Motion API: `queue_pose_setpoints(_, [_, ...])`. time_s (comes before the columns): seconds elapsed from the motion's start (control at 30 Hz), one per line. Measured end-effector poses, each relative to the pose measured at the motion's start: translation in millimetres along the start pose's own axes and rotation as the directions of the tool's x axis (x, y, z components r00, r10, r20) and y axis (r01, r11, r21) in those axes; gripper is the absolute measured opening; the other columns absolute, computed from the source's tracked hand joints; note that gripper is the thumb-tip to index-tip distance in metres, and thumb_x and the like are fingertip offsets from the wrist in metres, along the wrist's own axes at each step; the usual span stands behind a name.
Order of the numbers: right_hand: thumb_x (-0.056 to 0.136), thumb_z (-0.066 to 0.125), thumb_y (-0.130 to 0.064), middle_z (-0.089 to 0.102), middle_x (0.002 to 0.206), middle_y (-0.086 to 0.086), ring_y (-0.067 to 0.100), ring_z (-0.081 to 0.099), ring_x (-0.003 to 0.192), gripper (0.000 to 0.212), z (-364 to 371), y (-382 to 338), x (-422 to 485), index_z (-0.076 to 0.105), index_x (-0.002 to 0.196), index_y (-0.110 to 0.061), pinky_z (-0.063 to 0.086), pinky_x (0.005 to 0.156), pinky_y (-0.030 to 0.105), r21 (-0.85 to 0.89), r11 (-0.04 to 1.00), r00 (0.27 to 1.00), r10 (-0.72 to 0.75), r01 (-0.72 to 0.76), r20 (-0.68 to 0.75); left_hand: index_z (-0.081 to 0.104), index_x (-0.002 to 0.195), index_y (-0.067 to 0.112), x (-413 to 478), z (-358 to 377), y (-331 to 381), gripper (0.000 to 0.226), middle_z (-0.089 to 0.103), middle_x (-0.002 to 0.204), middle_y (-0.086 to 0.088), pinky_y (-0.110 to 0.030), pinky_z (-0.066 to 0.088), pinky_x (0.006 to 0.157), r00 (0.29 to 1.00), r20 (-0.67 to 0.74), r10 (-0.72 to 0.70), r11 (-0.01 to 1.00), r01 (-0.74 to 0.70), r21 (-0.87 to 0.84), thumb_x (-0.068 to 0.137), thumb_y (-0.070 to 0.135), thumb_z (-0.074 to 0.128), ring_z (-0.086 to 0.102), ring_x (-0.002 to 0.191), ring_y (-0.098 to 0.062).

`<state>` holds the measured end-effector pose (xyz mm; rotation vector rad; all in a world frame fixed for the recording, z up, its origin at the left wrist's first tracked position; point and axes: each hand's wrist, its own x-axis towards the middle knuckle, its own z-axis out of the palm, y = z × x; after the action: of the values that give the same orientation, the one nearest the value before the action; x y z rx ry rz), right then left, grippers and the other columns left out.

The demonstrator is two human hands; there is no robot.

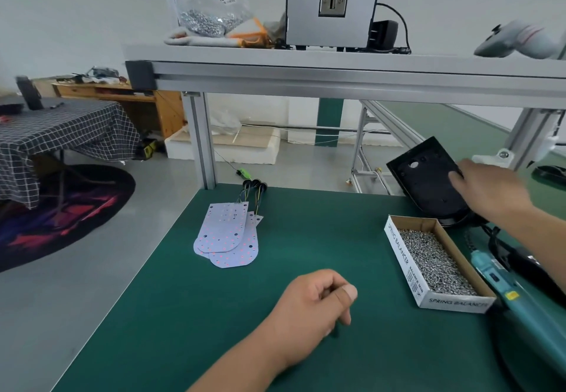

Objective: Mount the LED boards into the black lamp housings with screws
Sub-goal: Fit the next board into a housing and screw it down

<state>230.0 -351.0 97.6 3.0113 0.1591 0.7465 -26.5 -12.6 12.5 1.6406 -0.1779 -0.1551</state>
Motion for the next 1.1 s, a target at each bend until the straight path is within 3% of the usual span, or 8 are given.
queue_pose_setpoints(0.3, [0.106, 0.05, -0.032, 0.054, 0.062, 0.015, 0.035, 0.053, 0.057, 0.033, -19.0, -15.5, -24.9, 0.048, 0.087, -0.005, 0.05, 0.055, 0.041, 0.311, 0.948, 0.982, 0.117, -0.066, -0.15, 0.067, 0.1, 0.015, 4.1, -1.7, -2.9, 0.032, 0.073, 0.081, 0.0, -0.019, 0.038, 0.048, 1.0, -0.015, -0.021, 0.999, 0.021, -0.026, 0.096, 0.046, 0.06, 0.044, 0.05, -0.011])
queue_pose_setpoints(0.4, [0.101, 0.053, -0.028, 0.061, 0.068, 0.013, 0.036, 0.056, 0.06, 0.023, -40.7, -39.1, -53.6, 0.051, 0.115, -0.01, 0.053, 0.058, 0.044, 0.339, 0.94, 0.995, 0.067, -0.04, -0.068, 0.066, 0.106, 0.019, 3.2, 0.5, -1.0, 0.035, 0.071, 0.083, 0.002, -0.021, 0.038, 0.048, 0.995, -0.103, -0.013, 0.998, 0.007, -0.065, 0.096, 0.051, 0.056, 0.046, 0.054, -0.014])
queue_pose_setpoints(0.5, [0.093, 0.061, -0.029, 0.063, 0.065, 0.007, 0.037, 0.059, 0.059, 0.048, -58.8, -65.9, -110.8, 0.042, 0.135, -0.016, 0.052, 0.06, 0.043, 0.355, 0.935, 0.997, -0.04, 0.015, 0.063, 0.063, 0.123, 0.036, 2.1, 3.9, -0.2, 0.038, 0.069, 0.097, 0.006, -0.023, 0.043, 0.054, 0.965, -0.263, -0.004, 0.992, -0.029, -0.124, 0.095, 0.059, 0.051, 0.052, 0.067, -0.011])
queue_pose_setpoints(0.63, [0.091, 0.055, -0.045, 0.063, 0.063, -0.007, 0.004, 0.058, 0.059, 0.068, -67.9, -101.2, -201.1, 0.02, 0.15, -0.038, 0.048, 0.065, 0.037, 0.33, 0.938, 0.913, -0.221, 0.103, 0.342, 0.041, 0.152, 0.045, 3.7, 5.2, -5.7, 0.051, 0.059, 0.115, 0.029, -0.008, 0.042, 0.093, 0.935, -0.35, 0.063, 0.998, -0.057, 0.029, 0.104, 0.061, 0.047, 0.056, 0.098, 0.011])
queue_pose_setpoints(0.83, [0.102, 0.04, -0.068, 0.067, 0.139, -0.002, 0.011, 0.061, 0.128, 0.083, -70.3, -134.3, -235.9, 0.006, 0.167, -0.028, 0.046, 0.103, 0.026, 0.291, 0.951, 0.825, -0.249, 0.109, 0.507, 0.065, 0.14, 0.025, 14.2, -3.2, -5.4, 0.038, 0.063, 0.134, 0.016, -0.022, 0.038, 0.115, 0.936, -0.334, 0.11, 0.917, 0.034, 0.398, 0.103, 0.025, 0.059, 0.054, 0.127, 0.002])
queue_pose_setpoints(0.9, [0.089, 0.023, -0.088, 0.069, 0.132, -0.012, 0.005, 0.063, 0.123, 0.089, -87.4, -130.5, -225.3, 0.018, 0.163, -0.039, 0.049, 0.096, 0.026, 0.204, 0.968, 0.838, -0.231, 0.147, 0.494, 0.067, 0.138, 0.025, 13.7, -2.3, -3.9, 0.038, 0.064, 0.133, 0.018, -0.019, 0.038, 0.114, 0.937, -0.331, 0.108, 0.913, 0.038, 0.407, 0.101, 0.024, 0.059, 0.054, 0.127, 0.004])
queue_pose_setpoints(0.97, [0.085, 0.021, -0.09, 0.073, 0.1, -0.023, -0.003, 0.067, 0.098, 0.072, -100.0, -131.8, -200.9, 0.049, 0.139, -0.051, 0.051, 0.08, 0.027, 0.243, 0.961, 0.893, -0.223, 0.134, 0.39, 0.066, 0.139, 0.025, 13.4, -1.2, -4.1, 0.039, 0.065, 0.13, 0.019, -0.016, 0.039, 0.112, 0.937, -0.33, 0.117, 0.915, 0.028, 0.402, 0.1, 0.025, 0.061, 0.055, 0.123, 0.006])
queue_pose_setpoints(1.1, [0.1, 0.056, -0.056, 0.07, 0.073, -0.022, -0.003, 0.064, 0.065, 0.026, -86.3, -177.9, -120.5, 0.069, 0.085, -0.039, 0.045, 0.058, 0.023, 0.623, 0.781, 0.929, -0.266, 0.05, 0.258, 0.065, 0.132, 0.03, 12.6, 1.0, -2.8, 0.031, 0.064, 0.117, 0.016, -0.013, 0.043, 0.099, 0.907, -0.402, 0.124, 0.952, 0.005, 0.305, 0.101, 0.031, 0.063, 0.058, 0.106, 0.001])
